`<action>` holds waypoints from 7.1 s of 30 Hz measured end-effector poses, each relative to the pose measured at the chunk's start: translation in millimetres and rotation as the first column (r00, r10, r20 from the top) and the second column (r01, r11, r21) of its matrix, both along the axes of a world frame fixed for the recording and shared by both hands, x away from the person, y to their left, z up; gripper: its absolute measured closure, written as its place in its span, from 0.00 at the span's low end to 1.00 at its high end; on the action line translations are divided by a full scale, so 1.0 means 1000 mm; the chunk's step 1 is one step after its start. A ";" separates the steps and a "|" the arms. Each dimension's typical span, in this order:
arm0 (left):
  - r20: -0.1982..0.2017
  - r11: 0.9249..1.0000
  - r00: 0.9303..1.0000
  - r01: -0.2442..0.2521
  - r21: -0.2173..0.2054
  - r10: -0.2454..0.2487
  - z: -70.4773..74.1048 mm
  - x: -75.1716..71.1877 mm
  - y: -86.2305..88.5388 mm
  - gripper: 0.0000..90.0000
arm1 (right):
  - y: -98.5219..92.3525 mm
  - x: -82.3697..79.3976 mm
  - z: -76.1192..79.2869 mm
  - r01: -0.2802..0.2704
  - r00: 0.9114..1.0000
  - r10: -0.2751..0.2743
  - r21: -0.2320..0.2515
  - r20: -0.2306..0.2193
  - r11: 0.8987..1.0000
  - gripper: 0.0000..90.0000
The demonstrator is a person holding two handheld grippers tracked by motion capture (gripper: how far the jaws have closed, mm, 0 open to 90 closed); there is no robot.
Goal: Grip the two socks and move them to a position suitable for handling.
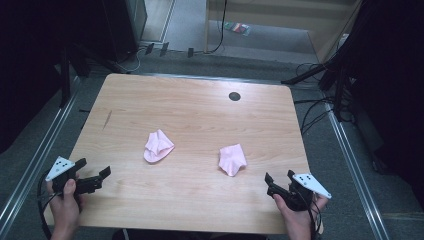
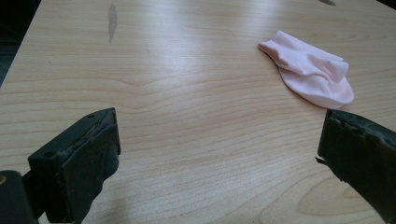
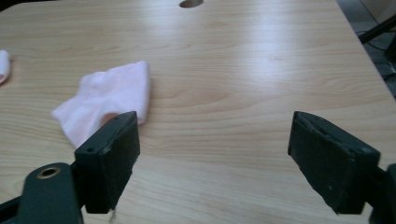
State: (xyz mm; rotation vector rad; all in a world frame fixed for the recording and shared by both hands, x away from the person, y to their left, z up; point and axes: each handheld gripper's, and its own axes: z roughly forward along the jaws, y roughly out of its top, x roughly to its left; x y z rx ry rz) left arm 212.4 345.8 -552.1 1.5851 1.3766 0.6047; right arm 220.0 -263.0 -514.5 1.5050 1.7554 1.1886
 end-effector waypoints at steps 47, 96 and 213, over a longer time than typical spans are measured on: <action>-0.002 1.000 1.000 -0.014 -0.013 0.014 0.000 -0.001 0.001 0.06 | 0.117 0.089 -0.036 -0.204 0.970 0.183 -0.121 -0.162 0.971 0.41; 0.029 0.996 0.996 0.088 -0.012 -0.088 0.031 -0.008 -0.057 0.06 | 0.147 0.018 0.024 -0.332 0.941 0.334 0.033 -0.055 0.943 0.94; -0.101 0.967 0.962 0.251 -0.041 -0.254 0.030 0.028 -0.125 0.45 | 0.098 0.012 -0.014 -0.207 0.962 0.226 0.133 -0.150 0.969 0.17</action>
